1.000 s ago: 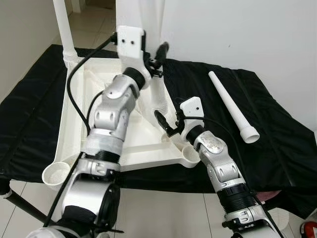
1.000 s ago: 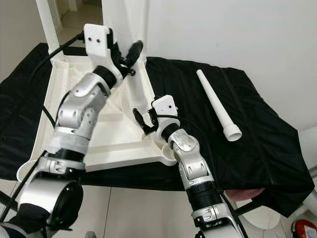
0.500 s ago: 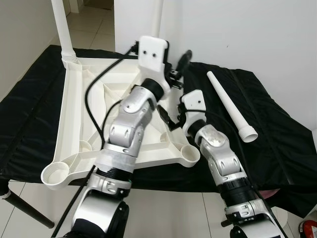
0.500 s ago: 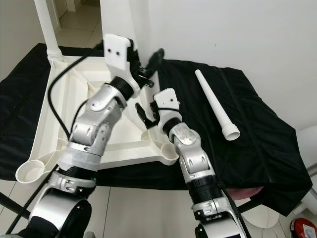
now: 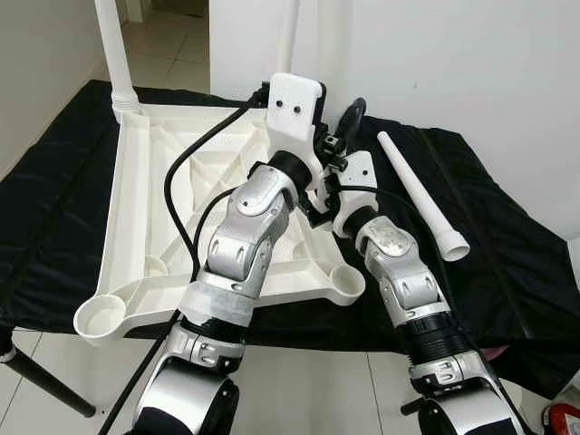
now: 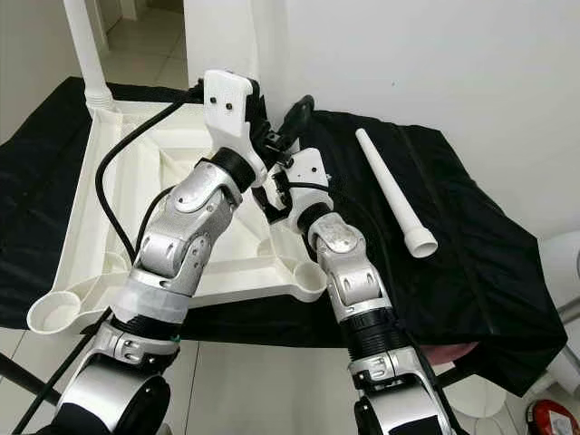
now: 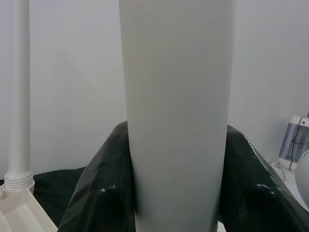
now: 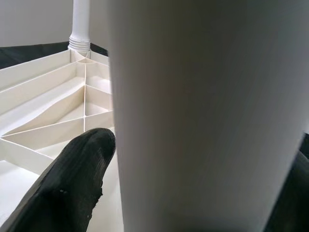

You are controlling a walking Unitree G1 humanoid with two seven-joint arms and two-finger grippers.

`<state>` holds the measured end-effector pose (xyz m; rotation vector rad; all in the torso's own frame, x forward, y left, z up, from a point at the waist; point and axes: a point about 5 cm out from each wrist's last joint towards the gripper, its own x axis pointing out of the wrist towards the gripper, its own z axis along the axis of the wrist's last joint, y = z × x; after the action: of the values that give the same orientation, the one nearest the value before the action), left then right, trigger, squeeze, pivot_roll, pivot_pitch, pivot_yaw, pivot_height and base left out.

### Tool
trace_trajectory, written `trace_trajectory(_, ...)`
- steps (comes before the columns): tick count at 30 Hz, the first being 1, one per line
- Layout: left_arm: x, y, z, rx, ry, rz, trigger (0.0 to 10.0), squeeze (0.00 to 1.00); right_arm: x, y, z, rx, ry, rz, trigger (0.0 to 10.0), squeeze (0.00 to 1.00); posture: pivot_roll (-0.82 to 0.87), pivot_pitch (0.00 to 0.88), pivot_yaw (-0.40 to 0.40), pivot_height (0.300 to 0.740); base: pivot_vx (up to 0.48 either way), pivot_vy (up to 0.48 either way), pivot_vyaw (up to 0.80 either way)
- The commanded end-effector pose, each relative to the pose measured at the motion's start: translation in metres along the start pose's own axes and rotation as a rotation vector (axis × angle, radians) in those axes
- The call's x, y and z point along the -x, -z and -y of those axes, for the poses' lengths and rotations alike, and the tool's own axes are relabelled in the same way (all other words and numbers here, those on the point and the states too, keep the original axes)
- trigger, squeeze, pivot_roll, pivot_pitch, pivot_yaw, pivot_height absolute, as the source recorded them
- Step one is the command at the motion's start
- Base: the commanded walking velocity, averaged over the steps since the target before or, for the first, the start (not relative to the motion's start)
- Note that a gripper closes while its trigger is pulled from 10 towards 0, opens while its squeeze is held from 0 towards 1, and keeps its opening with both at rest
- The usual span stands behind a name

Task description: Building children table

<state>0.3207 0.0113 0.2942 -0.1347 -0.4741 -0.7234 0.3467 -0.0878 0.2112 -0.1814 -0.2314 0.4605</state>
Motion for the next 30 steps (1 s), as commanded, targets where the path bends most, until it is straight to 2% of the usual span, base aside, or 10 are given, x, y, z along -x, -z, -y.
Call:
trace_trajectory(1, -0.003, -0.002, 0.013, 0.016, 0.037, 0.016, 10.0, 0.00, 0.000, 0.003, 0.005, 0.001, 0.018, -0.023, 10.0, 0.00, 0.05, 0.000, -0.144, 0.740, 0.000, 0.000, 0.00)
trace_trajectory(3, -0.004, -0.002, 0.013, 0.016, 0.038, 0.016, 10.0, 0.00, 0.000, 0.003, 0.005, 0.001, 0.018, -0.024, 9.9, 0.00, 0.05, 0.000, -0.143, 0.740, 0.000, 0.000, 0.00)
trace_trajectory(4, -0.004, -0.003, 0.013, 0.013, 0.040, 0.016, 10.0, 0.00, -0.001, 0.003, 0.005, -0.005, 0.018, -0.027, 6.2, 0.00, 0.05, 0.000, -0.142, 0.740, 0.000, 0.000, 0.00)
trace_trajectory(7, -0.004, -0.003, 0.013, 0.010, 0.040, 0.016, 10.0, 0.00, -0.002, 0.004, 0.004, -0.025, 0.023, -0.036, 4.1, 0.00, 0.06, 0.000, -0.141, 0.740, 0.000, 0.000, 0.00)
trace_trajectory(8, -0.004, -0.004, 0.012, 0.007, 0.038, 0.016, 10.0, 0.00, -0.002, 0.005, 0.004, -0.031, 0.024, -0.040, 0.0, 0.00, 0.06, 0.000, -0.140, 0.740, 0.000, 0.000, 0.00)
trace_trajectory(25, -0.005, -0.006, 0.017, -0.014, 0.064, 0.003, 10.0, 0.00, -0.001, 0.015, 0.006, -0.085, 0.086, -0.095, 0.0, 0.00, 0.07, 0.000, -0.134, 0.740, 0.000, 0.000, 0.00)
trace_trajectory(26, -0.004, -0.005, 0.017, 0.007, 0.068, 0.002, 10.0, 0.45, -0.001, 0.017, 0.006, -0.088, 0.098, -0.100, 2.4, 0.00, 0.07, 0.000, -0.134, 0.740, 0.000, 0.000, 0.00)
trace_trajectory(27, -0.004, -0.005, 0.017, 0.007, 0.068, 0.002, 10.0, 0.45, -0.001, 0.017, 0.006, -0.088, 0.098, -0.100, 2.4, 0.00, 0.07, 0.000, -0.134, 0.740, 0.000, 0.000, 0.00)
trace_trajectory(28, -0.003, -0.006, 0.017, 0.047, 0.072, 0.008, 10.0, 1.00, -0.001, 0.020, 0.009, -0.091, 0.132, -0.115, 10.0, 0.00, 0.06, 0.000, -0.132, 0.740, 0.000, 0.000, 0.00)
trace_trajectory(30, -0.003, -0.006, 0.016, 0.054, 0.073, 0.010, 10.0, 1.00, -0.001, 0.021, 0.010, -0.096, 0.141, -0.120, 10.0, 0.00, 0.06, 0.000, -0.132, 0.740, 0.000, 0.000, 0.00)
